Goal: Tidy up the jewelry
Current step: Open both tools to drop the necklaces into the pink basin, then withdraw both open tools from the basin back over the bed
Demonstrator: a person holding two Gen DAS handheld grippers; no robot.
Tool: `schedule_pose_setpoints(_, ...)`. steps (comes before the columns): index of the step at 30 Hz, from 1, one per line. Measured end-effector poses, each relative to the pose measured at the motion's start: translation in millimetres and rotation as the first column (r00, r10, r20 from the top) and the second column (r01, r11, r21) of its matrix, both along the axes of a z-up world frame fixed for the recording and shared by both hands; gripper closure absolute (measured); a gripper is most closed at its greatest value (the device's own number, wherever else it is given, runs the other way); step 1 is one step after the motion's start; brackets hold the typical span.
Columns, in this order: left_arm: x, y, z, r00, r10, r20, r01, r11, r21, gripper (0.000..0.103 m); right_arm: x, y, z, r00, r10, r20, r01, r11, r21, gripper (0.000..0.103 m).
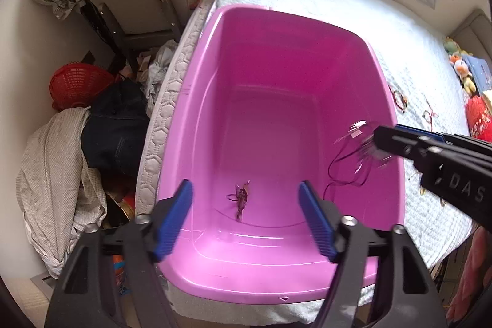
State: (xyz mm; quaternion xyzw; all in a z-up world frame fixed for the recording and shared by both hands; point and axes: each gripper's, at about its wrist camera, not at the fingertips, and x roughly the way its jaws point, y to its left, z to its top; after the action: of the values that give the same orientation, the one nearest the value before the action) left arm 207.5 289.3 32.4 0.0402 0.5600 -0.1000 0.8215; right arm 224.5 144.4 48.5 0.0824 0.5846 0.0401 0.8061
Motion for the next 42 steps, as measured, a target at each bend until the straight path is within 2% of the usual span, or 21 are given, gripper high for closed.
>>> schedule_pose_setpoints(6, 3.9, 4.3, 2.3, 0.999, 0.033, -0.029, -0.033, 0.999, 0.003, 0.025, -3.9, -11.6, 3.7, 0.999, -0.038, 0.009, 0.038, 0.999, 0.003, 0.054)
schedule_pose_setpoints(22, -14.0, -3.7, 16.6, 0.999, 0.041, -0.009, -0.041, 0.999, 0.011, 0.024, -25.8, -31.7, 17.5, 0.998, -0.063, 0.028, 0.062, 0.997, 0.042, 0.052)
schedule_pose_setpoints(29, -24.0, -10.6, 25.7, 0.999, 0.048, -0.001, -0.048, 0.999, 0.013, 0.021, -41.6, -48.4, 24.4, 0.995, -0.087, 0.045, 0.084, 0.994, 0.067, 0.046)
schedule_pose_setpoints(36, -38.9, -27.9, 42.2, 0.998, 0.055, 0.023, -0.056, 0.998, 0.016, 0.017, -76.5, -81.1, 31.9, 0.989, -0.124, 0.080, 0.118, 0.990, 0.078, 0.038)
schedule_pose_setpoints(42, -62.5, -58.8, 51.1, 0.999, 0.026, 0.044, -0.027, 1.000, 0.009, 0.014, -121.6, -117.2, 26.1, 0.983, -0.157, 0.091, 0.151, 0.987, 0.062, 0.037)
